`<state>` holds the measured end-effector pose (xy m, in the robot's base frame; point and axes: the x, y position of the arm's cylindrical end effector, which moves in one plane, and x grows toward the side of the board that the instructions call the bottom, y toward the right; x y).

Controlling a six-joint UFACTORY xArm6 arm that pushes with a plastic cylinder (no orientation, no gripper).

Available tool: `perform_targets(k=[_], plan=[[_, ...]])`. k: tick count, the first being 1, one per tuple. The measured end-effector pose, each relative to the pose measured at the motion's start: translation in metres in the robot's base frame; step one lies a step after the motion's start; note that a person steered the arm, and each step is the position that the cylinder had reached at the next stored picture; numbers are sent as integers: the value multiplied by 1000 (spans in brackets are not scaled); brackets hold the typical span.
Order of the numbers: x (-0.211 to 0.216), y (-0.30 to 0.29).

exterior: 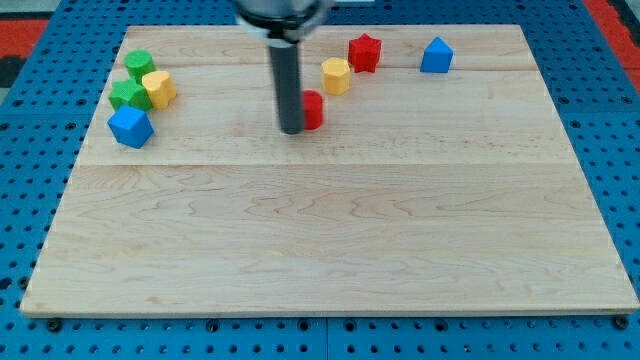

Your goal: Push the blue cube to the right side

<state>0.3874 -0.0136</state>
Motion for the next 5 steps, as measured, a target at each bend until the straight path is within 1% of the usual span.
perform_targets(k=[1, 2, 3, 4, 5], plan=[[-6, 41], [36, -40], [66, -178], [60, -291], [44, -285]])
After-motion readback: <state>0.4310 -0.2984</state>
